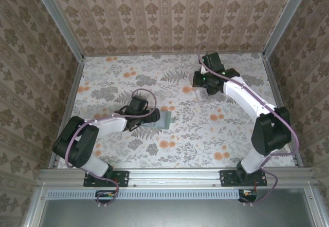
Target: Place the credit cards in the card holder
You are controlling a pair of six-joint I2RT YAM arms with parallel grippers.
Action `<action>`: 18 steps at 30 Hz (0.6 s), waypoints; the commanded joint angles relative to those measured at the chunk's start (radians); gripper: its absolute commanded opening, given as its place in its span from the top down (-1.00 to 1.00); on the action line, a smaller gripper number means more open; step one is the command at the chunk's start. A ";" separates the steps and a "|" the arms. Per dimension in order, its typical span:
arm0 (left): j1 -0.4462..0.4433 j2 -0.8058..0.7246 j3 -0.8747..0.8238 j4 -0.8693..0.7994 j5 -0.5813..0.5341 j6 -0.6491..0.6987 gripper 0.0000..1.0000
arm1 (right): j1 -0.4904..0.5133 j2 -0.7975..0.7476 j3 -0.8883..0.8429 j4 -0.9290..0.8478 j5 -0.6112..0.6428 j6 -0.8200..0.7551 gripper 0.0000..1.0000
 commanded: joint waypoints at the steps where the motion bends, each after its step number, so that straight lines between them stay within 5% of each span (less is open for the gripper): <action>1: -0.066 -0.052 -0.048 -0.019 -0.002 -0.103 -1.00 | 0.017 -0.102 -0.100 0.122 -0.090 0.109 1.00; 11: -0.110 -0.245 -0.079 -0.214 -0.245 -0.162 -1.00 | 0.205 -0.188 -0.356 0.354 -0.094 0.242 1.00; 18: -0.010 -0.272 -0.076 -0.289 -0.212 -0.103 -0.99 | 0.308 0.012 -0.337 0.505 -0.182 0.211 1.00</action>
